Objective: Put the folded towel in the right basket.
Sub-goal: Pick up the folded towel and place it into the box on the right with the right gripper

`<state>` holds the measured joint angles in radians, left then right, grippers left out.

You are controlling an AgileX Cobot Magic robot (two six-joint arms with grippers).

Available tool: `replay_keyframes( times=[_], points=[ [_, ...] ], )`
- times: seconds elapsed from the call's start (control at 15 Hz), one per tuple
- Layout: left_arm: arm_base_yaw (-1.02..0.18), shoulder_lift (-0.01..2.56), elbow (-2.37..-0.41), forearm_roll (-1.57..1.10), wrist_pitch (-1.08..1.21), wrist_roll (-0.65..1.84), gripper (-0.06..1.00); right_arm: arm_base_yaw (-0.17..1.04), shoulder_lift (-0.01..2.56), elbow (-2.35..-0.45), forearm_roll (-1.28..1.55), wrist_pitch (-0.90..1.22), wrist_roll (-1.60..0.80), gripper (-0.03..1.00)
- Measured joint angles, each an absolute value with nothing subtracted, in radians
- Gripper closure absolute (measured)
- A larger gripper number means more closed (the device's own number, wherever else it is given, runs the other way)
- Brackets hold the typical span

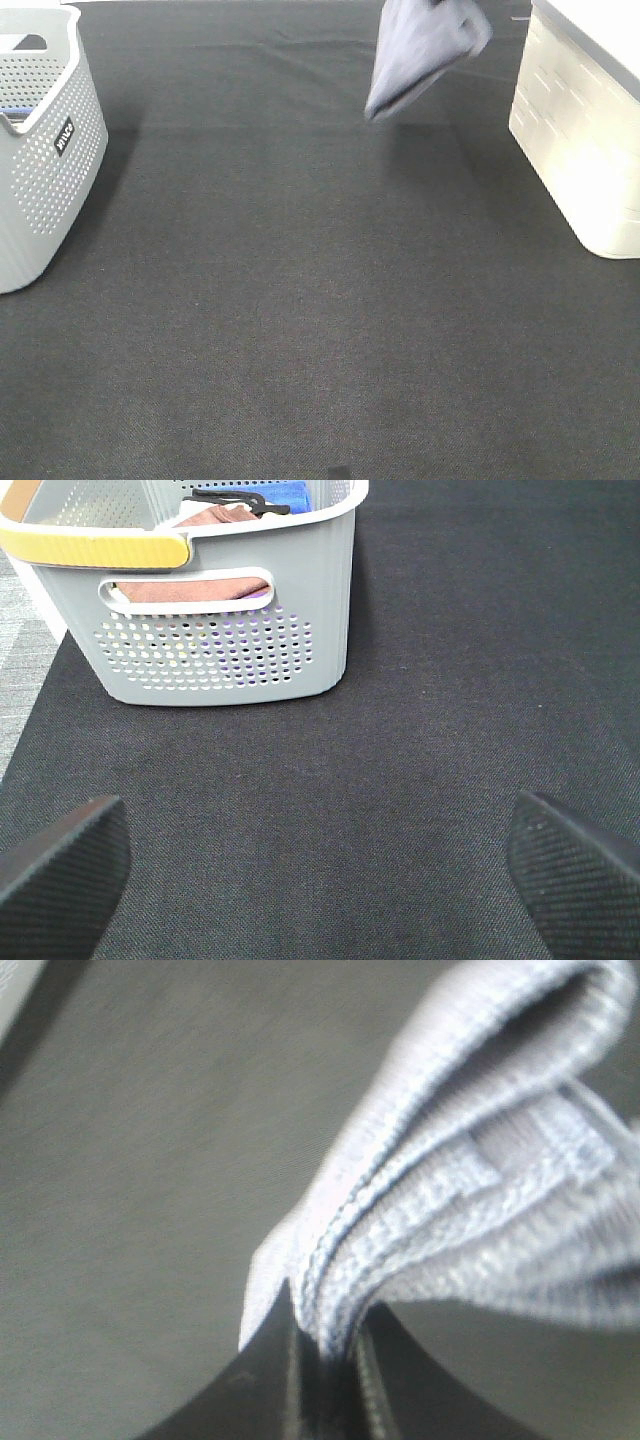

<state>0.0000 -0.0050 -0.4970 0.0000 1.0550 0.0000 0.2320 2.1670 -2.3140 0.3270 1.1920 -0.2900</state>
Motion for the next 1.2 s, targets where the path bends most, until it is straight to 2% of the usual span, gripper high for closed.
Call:
replay_keyframes(
  times=[0.2, 0.53, 0.8, 1.07, 1.13, 1.2],
  points=[
    [0.000, -0.005, -0.497, 0.000, 1.055, 0.000, -0.03, 0.128, 2.073, -2.314, 0.287, 1.192, -0.258, 0.90],
    [0.000, -0.005, -0.497, 0.000, 1.055, 0.000, -0.03, -0.123, 2.033, -2.314, 0.278, 1.176, -0.189, 0.90],
    [0.000, -0.005, -0.497, 0.000, 1.055, 0.000, -0.03, -0.216, 2.036, -2.314, 0.270, 1.185, -0.187, 0.90],
    [0.000, -0.005, -0.497, 0.000, 1.055, 0.000, -0.03, -0.229, 2.136, -2.314, 0.252, 1.221, -0.187, 0.90],
    [0.000, -0.005, -0.497, 0.000, 1.055, 0.000, -0.03, -0.229, 2.168, -2.310, 0.251, 1.223, -0.185, 0.86],
    [0.000, -0.005, -0.497, 0.000, 1.055, 0.000, -0.03, -0.229, 2.190, -2.308, 0.245, 1.223, -0.180, 0.77]
  ],
)
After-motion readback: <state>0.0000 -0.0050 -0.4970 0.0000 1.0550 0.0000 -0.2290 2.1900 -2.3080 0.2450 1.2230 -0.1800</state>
